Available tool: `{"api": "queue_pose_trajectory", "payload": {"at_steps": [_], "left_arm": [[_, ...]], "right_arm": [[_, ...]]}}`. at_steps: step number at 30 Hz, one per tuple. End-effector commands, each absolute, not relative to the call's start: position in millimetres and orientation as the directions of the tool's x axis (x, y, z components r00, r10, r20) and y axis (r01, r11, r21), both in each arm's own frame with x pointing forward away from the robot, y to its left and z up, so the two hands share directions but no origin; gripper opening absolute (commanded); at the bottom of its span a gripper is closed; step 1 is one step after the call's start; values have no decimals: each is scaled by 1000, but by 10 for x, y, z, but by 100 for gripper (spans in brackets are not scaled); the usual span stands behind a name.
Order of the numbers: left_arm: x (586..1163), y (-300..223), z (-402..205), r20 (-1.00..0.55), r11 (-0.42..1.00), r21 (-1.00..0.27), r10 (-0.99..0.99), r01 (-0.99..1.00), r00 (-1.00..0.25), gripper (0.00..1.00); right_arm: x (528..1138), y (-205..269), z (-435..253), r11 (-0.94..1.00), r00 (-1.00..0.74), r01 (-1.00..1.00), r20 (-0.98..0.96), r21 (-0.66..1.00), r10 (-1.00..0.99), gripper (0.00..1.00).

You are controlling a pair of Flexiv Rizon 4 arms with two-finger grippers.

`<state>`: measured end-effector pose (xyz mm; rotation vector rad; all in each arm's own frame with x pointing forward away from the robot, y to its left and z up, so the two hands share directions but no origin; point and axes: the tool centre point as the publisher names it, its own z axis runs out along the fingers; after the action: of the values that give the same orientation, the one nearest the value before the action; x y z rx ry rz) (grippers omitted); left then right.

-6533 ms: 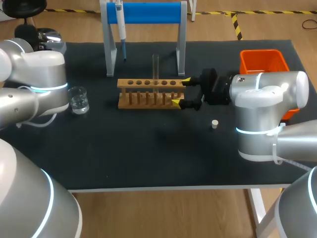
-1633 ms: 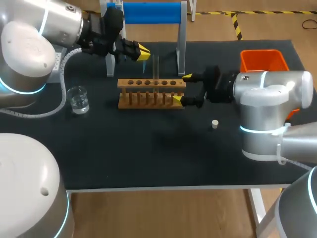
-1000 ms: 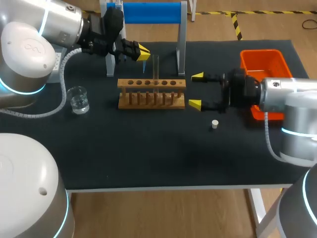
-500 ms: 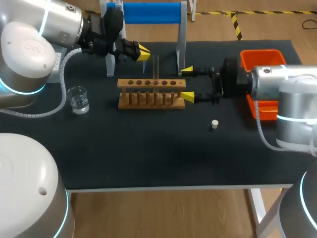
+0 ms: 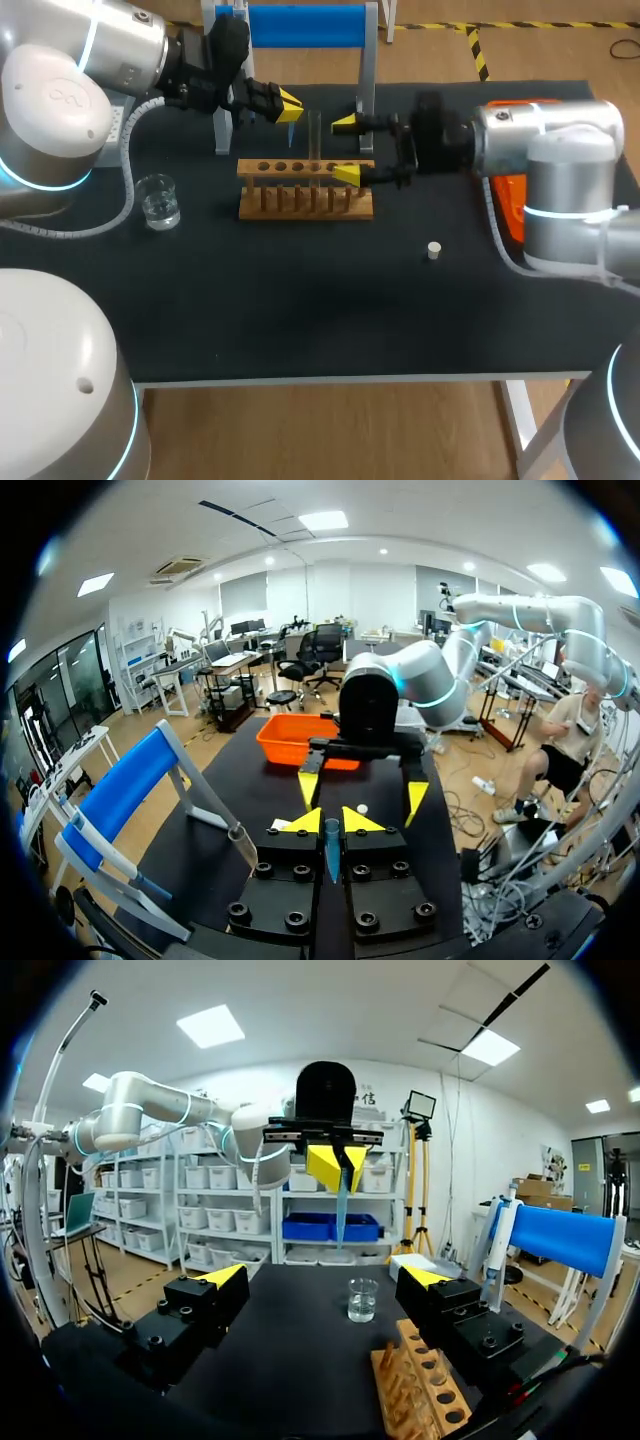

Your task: Invert the test tube, pick up the pipette, mount the tip to pipette, aspirate from beaker and dispense into the tube, eject the tip, return the pipette, and cap with the stopper.

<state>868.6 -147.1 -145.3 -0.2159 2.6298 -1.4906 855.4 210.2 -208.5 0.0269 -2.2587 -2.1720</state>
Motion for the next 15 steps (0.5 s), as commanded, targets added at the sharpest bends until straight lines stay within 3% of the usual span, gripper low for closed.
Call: {"api": "queue_pose_trajectory", "payload": {"at_steps": [1,15], "left_arm": [[8688,-1465,-1442,-24,510,-857,-176,-71,-984,0],[8688,-1465,-1442,-24,510,-857,-176,-71,-984,0]], "right_arm": [[8614,2208,-2058,35,-999,4,5,999,-34,100],[8589,2455,-1936,17,-997,11,12,1000,-70,100]]}}
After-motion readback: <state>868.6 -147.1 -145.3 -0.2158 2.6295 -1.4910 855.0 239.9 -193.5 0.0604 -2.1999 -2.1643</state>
